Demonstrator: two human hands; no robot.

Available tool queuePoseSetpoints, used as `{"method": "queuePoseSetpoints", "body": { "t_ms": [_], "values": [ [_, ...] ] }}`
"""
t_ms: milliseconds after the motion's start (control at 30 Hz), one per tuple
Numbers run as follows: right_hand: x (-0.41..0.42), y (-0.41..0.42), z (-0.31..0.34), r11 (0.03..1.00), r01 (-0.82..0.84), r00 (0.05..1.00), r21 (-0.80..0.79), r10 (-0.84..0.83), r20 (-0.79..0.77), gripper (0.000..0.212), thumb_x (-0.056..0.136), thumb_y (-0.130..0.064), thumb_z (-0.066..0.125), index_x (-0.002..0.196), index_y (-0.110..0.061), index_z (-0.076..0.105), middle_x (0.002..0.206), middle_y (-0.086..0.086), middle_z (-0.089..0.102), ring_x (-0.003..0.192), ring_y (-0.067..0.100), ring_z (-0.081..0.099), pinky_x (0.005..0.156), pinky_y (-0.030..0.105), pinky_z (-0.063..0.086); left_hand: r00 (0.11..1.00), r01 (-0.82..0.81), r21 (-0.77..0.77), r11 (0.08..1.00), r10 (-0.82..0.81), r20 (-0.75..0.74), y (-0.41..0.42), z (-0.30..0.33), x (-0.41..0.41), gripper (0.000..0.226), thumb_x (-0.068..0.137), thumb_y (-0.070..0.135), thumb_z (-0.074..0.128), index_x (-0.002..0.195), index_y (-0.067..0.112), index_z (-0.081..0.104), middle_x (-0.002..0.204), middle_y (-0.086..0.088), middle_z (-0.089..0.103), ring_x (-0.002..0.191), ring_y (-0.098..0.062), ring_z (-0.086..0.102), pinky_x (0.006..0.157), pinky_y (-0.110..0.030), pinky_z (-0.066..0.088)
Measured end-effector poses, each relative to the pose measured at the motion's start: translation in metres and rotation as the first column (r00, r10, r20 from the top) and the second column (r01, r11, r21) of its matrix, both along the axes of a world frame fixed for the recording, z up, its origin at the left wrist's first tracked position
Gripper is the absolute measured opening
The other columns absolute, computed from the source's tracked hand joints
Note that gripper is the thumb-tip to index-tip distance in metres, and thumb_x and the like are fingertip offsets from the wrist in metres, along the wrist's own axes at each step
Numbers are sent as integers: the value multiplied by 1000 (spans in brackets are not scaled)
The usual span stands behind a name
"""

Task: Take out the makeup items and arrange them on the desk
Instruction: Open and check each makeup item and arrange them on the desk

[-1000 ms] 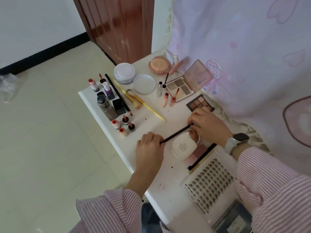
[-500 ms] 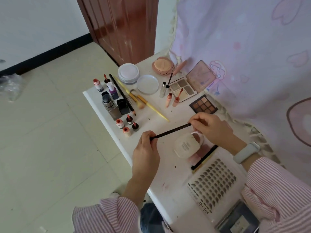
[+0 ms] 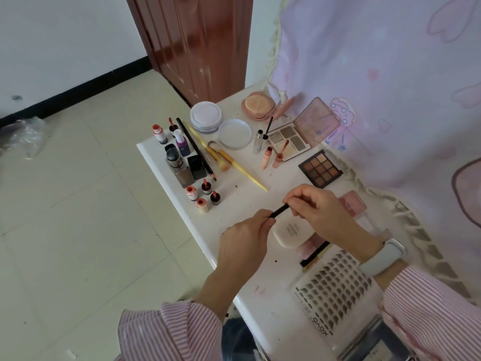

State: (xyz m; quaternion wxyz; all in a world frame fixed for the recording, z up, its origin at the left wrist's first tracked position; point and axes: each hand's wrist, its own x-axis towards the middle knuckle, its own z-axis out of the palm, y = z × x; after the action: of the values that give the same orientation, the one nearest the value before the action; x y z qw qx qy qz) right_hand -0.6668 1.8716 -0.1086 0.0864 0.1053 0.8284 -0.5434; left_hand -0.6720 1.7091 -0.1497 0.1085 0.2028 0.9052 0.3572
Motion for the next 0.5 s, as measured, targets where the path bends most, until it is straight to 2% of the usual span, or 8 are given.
{"method": "queuePoseSetpoints", "body": {
  "t_ms": [100, 200, 267, 367, 433, 500],
  "values": [
    [-1, 0, 1, 1000, -24, 1000, 12, 24, 17, 24, 90, -5, 51, 77, -23, 60, 62, -4, 56, 56, -5, 51, 59, 8, 42, 997, 29, -6, 1000, -28, 73, -5, 2, -4, 29, 96, 40, 39, 118, 27, 52, 66, 10, 52, 55, -10, 46, 57, -25, 38],
    [-5, 7, 3, 1000, 14, 1000, 28, -15, 11, 22, 90, -4, 51, 78, -21, 60, 63, -3, 57, 54, -5, 51, 57, 8, 43, 976, 14, -11, 1000, -11, 218, -10, 2, -6, 40, 90, 46, 47, 126, 30, 37, 71, 13, 50, 60, -3, 48, 62, -21, 38],
    [-8, 19, 3, 995, 98, 995, 18, -98, 7, 19, 90, -4, 50, 81, -18, 60, 65, -2, 58, 53, -5, 50, 56, 8, 42, 947, -50, 21, 999, 40, 320, -17, 1, -5, 40, 89, 30, 52, 124, 24, 33, 72, 12, 53, 61, -3, 50, 58, -13, 38],
    [-10, 31, -2, 976, 219, 975, 17, -219, 25, 12, 89, -5, 52, 88, -12, 61, 70, -1, 60, 56, -6, 53, 59, 9, 42, 855, -140, 67, 988, 86, 511, -27, 0, -1, 35, 85, 4, 45, 115, 18, 33, 74, 8, 56, 64, -4, 52, 53, -6, 41],
    [-11, 27, -9, 964, 267, 963, -8, -266, 50, 13, 87, -3, 55, 84, -14, 61, 73, -1, 64, 60, -6, 58, 59, 7, 44, 802, -181, 65, 981, 109, 587, -31, -2, 0, 32, 85, -4, 36, 109, 18, 33, 84, 8, 55, 75, -5, 51, 54, -6, 40],
    [-13, 15, -16, 960, 278, 958, 20, -279, 60, 17, 84, -3, 59, 78, -19, 59, 75, -3, 66, 71, 3, 62, 65, 10, 47, 766, -228, 80, 970, 128, 630, -34, -3, -1, 37, 85, -10, 29, 109, 17, 37, 94, 6, 53, 86, -9, 49, 61, -6, 39]
  ]
}}
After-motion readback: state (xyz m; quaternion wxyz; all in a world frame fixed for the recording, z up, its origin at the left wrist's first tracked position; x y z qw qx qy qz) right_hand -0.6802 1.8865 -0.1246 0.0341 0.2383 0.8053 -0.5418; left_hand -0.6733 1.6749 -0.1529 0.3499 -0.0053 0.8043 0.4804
